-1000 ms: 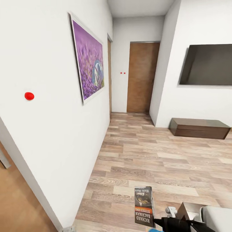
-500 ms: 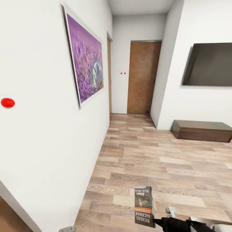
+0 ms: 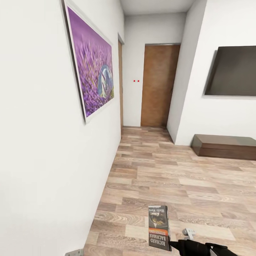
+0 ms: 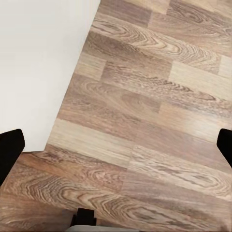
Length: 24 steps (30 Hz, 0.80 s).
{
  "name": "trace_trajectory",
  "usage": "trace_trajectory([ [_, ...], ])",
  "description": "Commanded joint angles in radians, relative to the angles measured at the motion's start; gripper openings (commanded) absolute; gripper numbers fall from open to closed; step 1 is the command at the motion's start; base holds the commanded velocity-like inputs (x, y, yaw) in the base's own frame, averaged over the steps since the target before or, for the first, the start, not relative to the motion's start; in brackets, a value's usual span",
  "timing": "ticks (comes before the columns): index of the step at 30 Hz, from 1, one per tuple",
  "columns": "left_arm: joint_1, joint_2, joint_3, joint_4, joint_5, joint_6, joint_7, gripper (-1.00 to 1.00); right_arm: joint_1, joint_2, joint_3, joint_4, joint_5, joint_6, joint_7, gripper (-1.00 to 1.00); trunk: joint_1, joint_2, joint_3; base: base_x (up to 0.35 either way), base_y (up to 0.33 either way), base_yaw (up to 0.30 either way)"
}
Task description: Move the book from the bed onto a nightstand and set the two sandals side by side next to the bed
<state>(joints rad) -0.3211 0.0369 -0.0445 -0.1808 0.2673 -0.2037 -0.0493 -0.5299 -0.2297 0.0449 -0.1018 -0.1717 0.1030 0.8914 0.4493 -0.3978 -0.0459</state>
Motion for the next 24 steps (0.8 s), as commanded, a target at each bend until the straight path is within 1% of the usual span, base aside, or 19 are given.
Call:
trace_trajectory([
  [1, -0.001, 0.000, -0.005, 0.001, 0.010, -0.003, -0.004, 1.00, -0.001, 0.000, 0.004, -0.001, -0.011, 0.010, 0.003, -1.00, 0.001, -0.002, -0.002, 0.034, 0.006, 0.000],
  [5, -0.001, 0.001, -0.005, 0.001, 0.010, -0.003, -0.004, 1.00, -0.001, 0.000, 0.004, -0.001, -0.011, 0.010, 0.003, -1.00, 0.001, -0.002, -0.002, 0.055, 0.017, 0.000],
  [12, -0.001, 0.000, -0.005, 0.001, 0.010, -0.003, -0.004, 1.00, -0.001, 0.000, 0.004, -0.001, -0.012, 0.010, 0.003, -1.00, 0.001, -0.002, -0.002, 0.216, 0.134, 0.000],
  [18, -0.001, 0.000, -0.005, 0.001, 0.010, -0.003, -0.004, 1.00, -0.001, -0.001, 0.004, -0.001, -0.012, 0.010, 0.003, -1.00, 0.001, -0.002, -0.002, 0.109, 0.039, 0.000],
  [24, -0.001, 0.000, -0.005, 0.001, 0.009, -0.003, -0.004, 1.00, -0.001, 0.000, 0.004, -0.001, -0.013, 0.010, 0.003, -1.00, 0.001, -0.002, -0.002, 0.265, 0.061, 0.000],
])
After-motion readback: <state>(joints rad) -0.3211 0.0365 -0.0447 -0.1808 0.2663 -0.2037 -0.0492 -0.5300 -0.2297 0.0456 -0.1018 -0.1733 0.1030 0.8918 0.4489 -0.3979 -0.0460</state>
